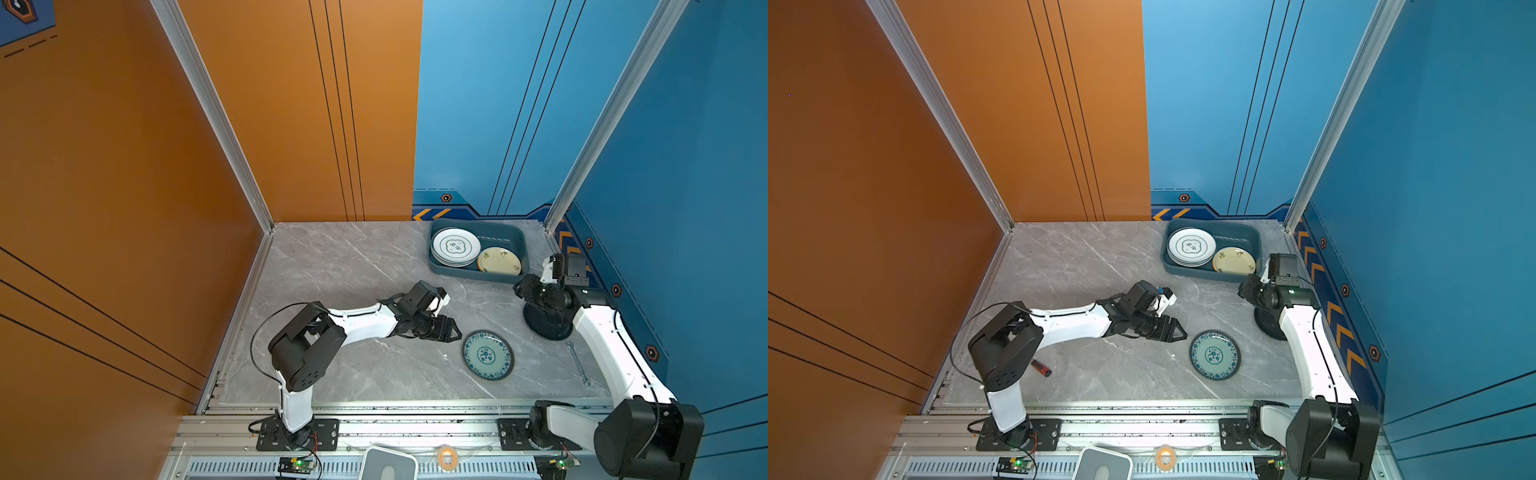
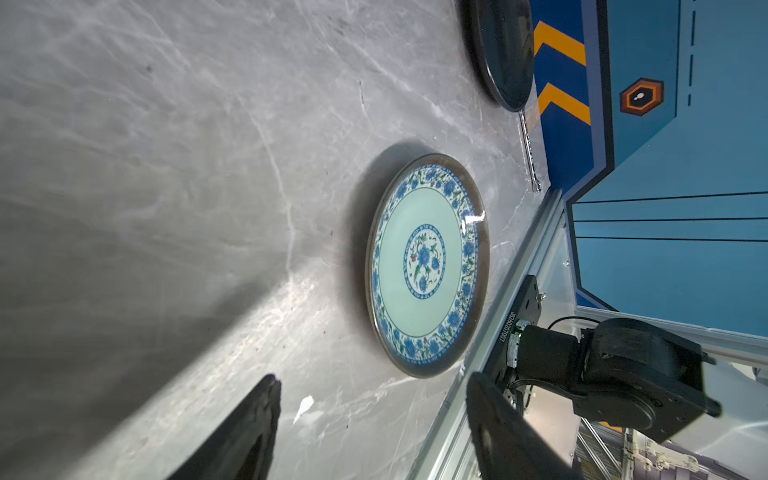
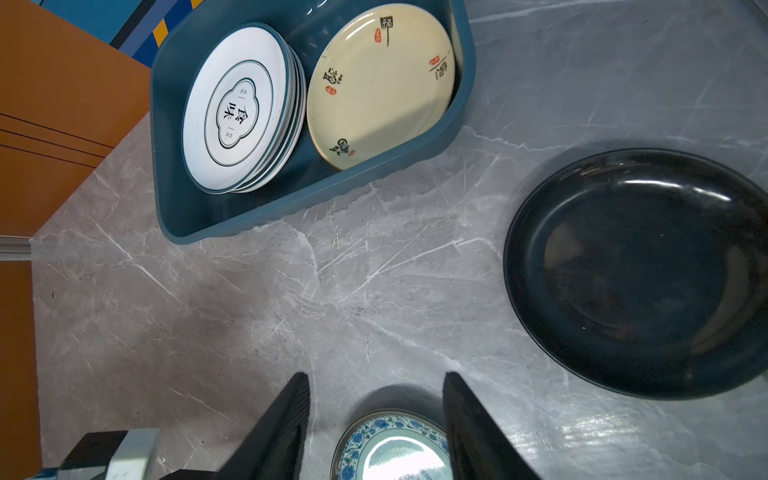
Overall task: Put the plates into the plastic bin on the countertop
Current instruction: 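Raise the right gripper from the bin while the left moves to the blue floral plate, then grasp the blue floral plate's rim with the left gripper and tilt it up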
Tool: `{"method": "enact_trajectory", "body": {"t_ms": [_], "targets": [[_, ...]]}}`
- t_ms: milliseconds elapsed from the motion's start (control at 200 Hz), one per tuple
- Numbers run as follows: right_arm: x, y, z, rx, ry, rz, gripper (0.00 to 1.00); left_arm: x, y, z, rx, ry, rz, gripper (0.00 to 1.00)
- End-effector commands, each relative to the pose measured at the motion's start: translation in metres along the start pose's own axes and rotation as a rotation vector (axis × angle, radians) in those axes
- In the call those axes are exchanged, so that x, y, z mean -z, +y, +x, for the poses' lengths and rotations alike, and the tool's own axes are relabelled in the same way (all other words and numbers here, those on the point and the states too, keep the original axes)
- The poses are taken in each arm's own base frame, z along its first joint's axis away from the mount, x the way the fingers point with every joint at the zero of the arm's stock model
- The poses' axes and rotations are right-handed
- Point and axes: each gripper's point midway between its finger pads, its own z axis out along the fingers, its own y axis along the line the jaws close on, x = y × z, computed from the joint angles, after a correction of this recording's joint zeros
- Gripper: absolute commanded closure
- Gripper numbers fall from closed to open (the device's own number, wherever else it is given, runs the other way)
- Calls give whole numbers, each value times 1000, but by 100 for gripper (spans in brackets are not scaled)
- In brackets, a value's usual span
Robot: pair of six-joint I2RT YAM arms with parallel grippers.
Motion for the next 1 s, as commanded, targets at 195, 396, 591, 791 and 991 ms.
{"method": "enact_trajectory", "body": {"t_ms": [195, 396, 591, 791, 991], "targets": [[1, -6, 3, -39, -4, -31, 45, -33, -19, 13, -7, 54, 65, 41], [-3, -8, 7, -46, 5, -32, 45, -46, -12, 15, 2, 74, 55, 46], [-5, -9, 8, -46, 5, -28, 45, -56, -10, 15, 6, 86, 60, 54], [-8, -9, 9, -51, 12, -33, 45, -66, -7, 17, 5, 96, 51, 61], [-12, -11, 12, -55, 21, -35, 45, -74, -1, 23, 13, 117, 44, 72]]}}
